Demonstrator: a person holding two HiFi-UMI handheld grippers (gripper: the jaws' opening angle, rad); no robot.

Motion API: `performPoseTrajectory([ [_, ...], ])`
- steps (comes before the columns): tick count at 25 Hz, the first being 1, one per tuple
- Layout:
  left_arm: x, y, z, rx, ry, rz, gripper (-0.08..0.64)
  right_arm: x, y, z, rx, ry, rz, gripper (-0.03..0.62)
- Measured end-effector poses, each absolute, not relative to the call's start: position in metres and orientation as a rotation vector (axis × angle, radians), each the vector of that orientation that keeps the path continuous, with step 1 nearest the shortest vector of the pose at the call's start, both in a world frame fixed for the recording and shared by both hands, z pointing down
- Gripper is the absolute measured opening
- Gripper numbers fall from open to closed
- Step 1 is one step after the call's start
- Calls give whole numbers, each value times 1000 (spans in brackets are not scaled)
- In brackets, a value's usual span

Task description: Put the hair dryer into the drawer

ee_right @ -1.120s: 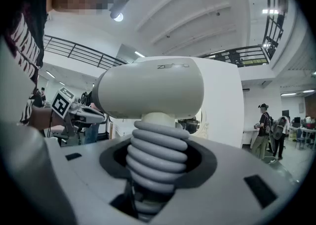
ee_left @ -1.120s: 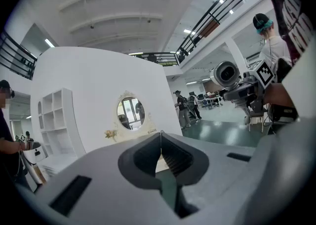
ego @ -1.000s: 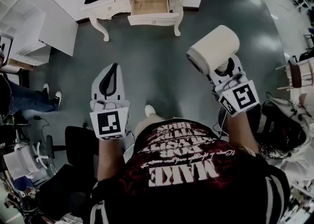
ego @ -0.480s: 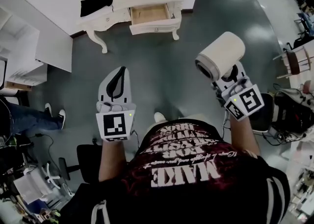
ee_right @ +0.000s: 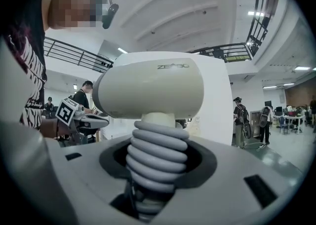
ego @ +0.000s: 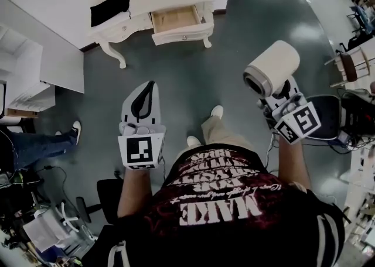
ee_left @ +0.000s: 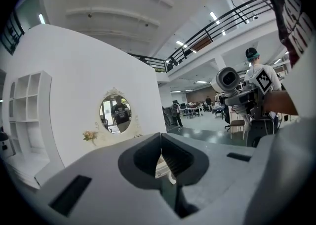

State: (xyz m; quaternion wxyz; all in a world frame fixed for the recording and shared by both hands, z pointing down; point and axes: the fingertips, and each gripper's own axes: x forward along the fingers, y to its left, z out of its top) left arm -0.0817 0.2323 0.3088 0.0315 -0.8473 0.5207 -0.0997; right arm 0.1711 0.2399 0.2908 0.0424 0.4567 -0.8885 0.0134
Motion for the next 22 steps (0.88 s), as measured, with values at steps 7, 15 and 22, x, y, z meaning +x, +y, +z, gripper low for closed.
performPoseTrajectory([
  [7, -103, 207, 323, -2573, 1720, -348, 8, 176, 208, 293, 1377, -2771, 117, 198],
  [15, -83, 167, 321, -2595, 1659, -423, 6, 154, 156, 298, 1206, -2789, 80, 198],
  [22, -90, 130, 314, -2546, 1754, -371, 8, 155, 108, 301, 1162, -2818, 95, 198],
])
